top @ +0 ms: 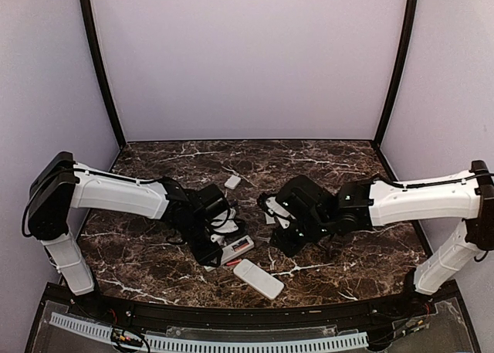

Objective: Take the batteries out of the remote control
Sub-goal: Remove the battery from the remote control without the battery cover.

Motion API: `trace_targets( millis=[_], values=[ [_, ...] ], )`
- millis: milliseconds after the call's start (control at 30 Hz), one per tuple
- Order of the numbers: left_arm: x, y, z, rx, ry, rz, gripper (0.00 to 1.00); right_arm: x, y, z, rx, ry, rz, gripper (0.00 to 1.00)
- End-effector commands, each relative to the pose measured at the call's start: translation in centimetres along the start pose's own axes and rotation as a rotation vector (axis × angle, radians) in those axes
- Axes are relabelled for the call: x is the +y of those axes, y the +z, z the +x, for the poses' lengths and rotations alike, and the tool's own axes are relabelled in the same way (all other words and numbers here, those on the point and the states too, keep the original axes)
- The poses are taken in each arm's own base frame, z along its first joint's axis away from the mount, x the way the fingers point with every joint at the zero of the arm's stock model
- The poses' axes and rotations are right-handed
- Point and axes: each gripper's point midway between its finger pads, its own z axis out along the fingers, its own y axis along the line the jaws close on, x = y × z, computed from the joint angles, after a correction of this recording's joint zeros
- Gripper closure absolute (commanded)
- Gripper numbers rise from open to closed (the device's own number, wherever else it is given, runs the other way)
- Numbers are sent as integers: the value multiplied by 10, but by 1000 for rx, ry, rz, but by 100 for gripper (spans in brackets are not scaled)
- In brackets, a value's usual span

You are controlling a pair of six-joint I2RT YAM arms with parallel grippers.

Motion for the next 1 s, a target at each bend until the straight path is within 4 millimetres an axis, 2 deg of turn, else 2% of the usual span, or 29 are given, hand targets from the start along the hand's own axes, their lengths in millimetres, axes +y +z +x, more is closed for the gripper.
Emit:
trace_targets(
  millis=[0,300,567,967],
  values=[
    [1,-1,2,26,19,-11,87,7,11,-10,2,-38,13,100],
    [1,0,3,33,19,-16,87,1,33,-8,48,-68,73,100],
    [2,0,3,34,19,-16,89,-6,43,-5,75,-75,121,100],
    [1,1,3,37,18,-12,90,1,44,-13,39,-72,91,100]
  ],
)
